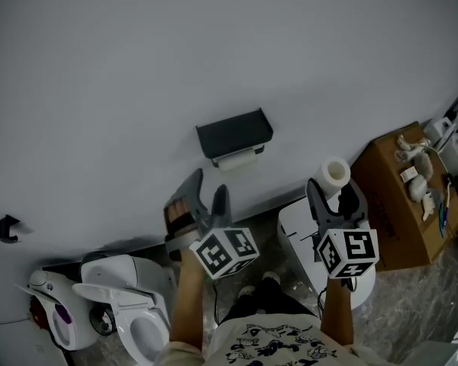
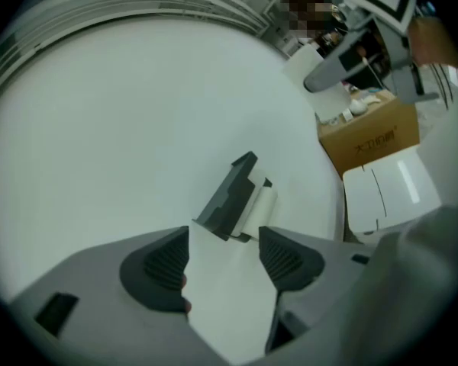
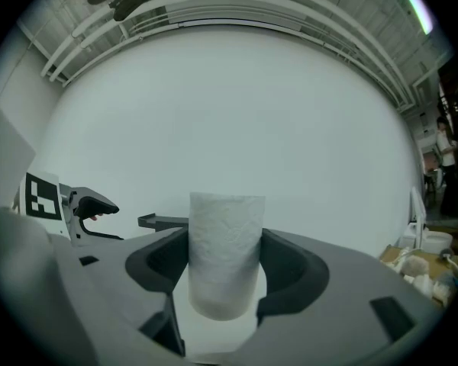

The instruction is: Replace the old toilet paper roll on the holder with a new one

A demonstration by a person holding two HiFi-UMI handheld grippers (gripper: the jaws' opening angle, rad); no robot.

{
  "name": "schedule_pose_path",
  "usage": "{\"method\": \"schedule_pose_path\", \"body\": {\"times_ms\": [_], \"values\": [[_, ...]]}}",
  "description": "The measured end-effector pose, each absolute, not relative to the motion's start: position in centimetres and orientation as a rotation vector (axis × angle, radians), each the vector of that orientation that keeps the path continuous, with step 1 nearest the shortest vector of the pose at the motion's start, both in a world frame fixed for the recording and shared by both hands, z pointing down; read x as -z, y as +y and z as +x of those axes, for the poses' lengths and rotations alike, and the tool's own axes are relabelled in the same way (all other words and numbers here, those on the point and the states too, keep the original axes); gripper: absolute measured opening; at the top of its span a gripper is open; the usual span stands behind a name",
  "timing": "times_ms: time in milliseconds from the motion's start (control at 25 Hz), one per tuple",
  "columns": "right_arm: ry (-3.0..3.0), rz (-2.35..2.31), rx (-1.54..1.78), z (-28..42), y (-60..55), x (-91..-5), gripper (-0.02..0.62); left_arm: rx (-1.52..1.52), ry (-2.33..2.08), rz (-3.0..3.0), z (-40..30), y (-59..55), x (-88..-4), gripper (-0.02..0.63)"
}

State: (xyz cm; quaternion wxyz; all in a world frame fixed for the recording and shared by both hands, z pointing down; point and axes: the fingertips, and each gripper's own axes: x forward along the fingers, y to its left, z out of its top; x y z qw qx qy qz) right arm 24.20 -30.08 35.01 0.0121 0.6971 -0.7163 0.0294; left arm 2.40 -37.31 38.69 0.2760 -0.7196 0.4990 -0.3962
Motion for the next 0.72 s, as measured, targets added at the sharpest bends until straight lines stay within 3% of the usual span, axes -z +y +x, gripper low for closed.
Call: {"method": "schedule_pose_path", "body": {"times_ms": [720], "values": [[-2.096, 2.296, -0.143, 32.0, -28.7, -36.8, 0.296, 1.347, 1.079, -1.651, 9.0, -43.2, -46.9, 0.268]]}}
